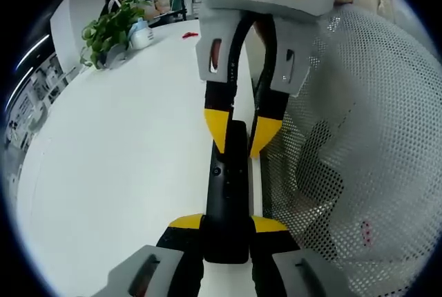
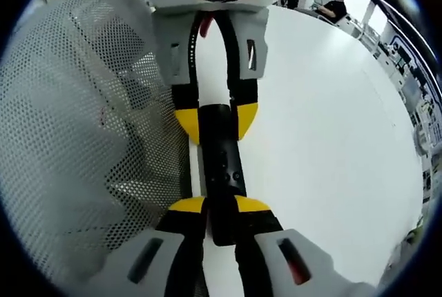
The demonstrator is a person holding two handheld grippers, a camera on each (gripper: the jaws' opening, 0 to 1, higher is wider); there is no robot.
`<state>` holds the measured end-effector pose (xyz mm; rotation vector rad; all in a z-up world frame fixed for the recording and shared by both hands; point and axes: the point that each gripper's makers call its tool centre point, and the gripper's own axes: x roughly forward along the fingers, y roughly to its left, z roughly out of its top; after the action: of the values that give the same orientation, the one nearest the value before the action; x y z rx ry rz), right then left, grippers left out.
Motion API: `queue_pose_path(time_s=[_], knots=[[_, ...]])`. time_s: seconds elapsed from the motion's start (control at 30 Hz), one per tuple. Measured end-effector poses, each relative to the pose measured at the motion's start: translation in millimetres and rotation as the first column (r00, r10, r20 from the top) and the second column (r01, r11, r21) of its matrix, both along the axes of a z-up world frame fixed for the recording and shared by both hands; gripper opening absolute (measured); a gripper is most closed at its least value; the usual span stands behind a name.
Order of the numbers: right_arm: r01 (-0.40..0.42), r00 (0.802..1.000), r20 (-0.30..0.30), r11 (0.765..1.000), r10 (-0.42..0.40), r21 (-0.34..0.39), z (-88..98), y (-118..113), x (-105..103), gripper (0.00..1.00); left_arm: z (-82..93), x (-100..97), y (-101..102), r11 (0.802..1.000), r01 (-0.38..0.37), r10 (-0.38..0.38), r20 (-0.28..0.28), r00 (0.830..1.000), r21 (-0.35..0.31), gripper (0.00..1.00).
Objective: Press the specified remote control buttons in sequence, fully releasing each button before pressing the next.
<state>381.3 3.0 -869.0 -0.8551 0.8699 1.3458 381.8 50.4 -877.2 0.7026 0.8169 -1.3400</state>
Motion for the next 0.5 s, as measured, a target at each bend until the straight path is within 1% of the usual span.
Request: queue_pose_path(time_s=[0.17,0.5], knots=[[0.061,0.997,-0.040,0.998,-0.061,0.020,0.3,0.4,2.6,0.10,0.0,0.1,0.0,1.000,0.001,-0.001,-0.001,1.000,-0.002,0.24],[0.082,0.995,-0.058,0.996,-0.080,0.024,1.1,0.1,1.3,0.10,0.2,0.3,-0.2,1.000,-0.004,0.004,-0.006,1.000,-0.009,0.24]])
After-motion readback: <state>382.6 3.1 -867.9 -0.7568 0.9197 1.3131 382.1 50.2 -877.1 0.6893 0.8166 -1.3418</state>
